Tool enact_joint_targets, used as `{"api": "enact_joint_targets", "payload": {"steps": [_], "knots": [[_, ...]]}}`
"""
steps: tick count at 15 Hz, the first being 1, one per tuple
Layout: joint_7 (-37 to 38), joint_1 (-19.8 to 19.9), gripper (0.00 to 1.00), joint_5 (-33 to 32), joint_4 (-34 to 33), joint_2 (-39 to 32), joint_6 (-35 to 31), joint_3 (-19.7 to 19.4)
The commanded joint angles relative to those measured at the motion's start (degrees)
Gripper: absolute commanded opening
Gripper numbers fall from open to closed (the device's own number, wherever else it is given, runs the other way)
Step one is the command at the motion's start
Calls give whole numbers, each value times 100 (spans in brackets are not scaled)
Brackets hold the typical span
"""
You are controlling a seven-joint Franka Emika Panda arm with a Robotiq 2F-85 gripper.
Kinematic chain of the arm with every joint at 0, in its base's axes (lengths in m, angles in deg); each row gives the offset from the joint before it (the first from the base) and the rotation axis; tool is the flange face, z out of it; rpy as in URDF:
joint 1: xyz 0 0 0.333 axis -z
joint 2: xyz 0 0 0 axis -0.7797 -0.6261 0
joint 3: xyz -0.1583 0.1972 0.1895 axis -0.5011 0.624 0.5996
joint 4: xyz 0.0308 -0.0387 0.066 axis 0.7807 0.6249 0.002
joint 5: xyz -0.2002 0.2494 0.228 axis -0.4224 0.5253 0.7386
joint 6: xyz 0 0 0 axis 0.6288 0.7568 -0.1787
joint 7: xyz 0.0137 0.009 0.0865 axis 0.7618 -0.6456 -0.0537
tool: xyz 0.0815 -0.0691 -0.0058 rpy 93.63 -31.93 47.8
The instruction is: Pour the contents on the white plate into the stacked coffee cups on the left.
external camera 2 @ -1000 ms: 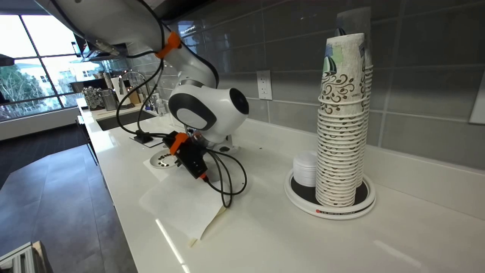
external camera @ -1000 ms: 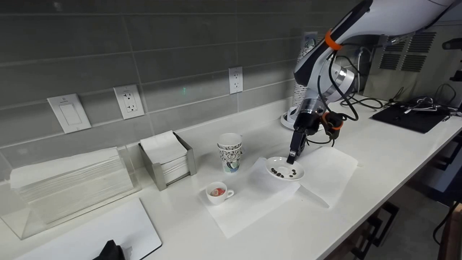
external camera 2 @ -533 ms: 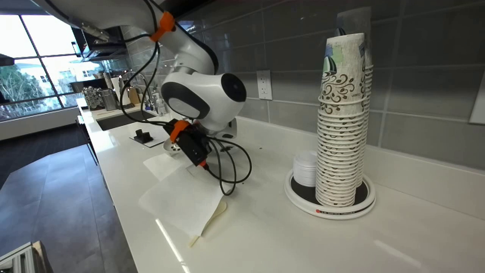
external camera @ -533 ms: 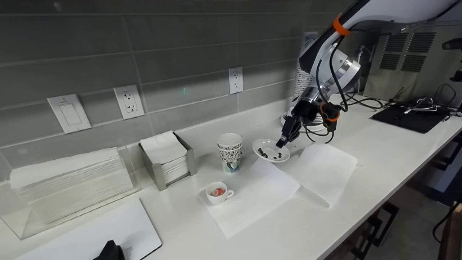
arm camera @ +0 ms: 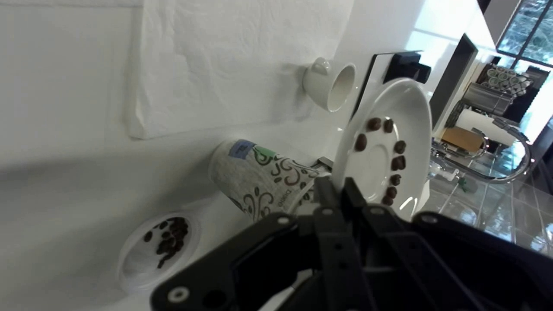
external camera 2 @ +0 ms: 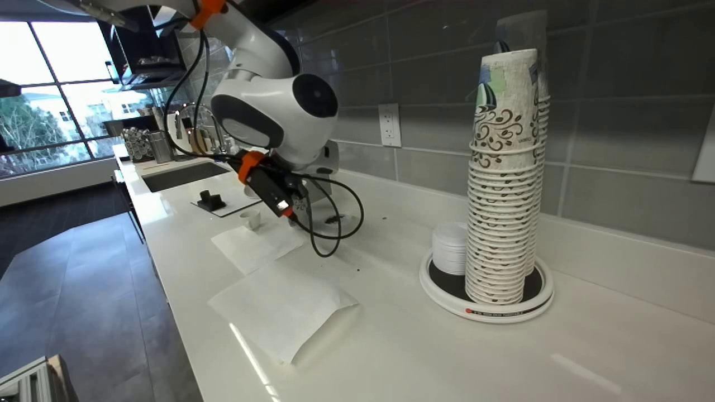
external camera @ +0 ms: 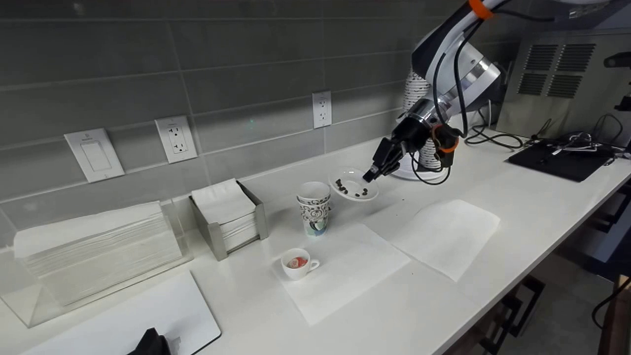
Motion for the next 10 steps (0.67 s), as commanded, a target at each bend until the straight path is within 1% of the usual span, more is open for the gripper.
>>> {"api": "enact_joint_targets", "payload": {"steps": [1, 4, 10], "knots": [[206, -348, 2, 332, 24, 229, -402, 68], [357, -531, 2, 407, -151, 226, -625, 120], [802, -604, 2, 302, -821, -39, -745, 115]]}}
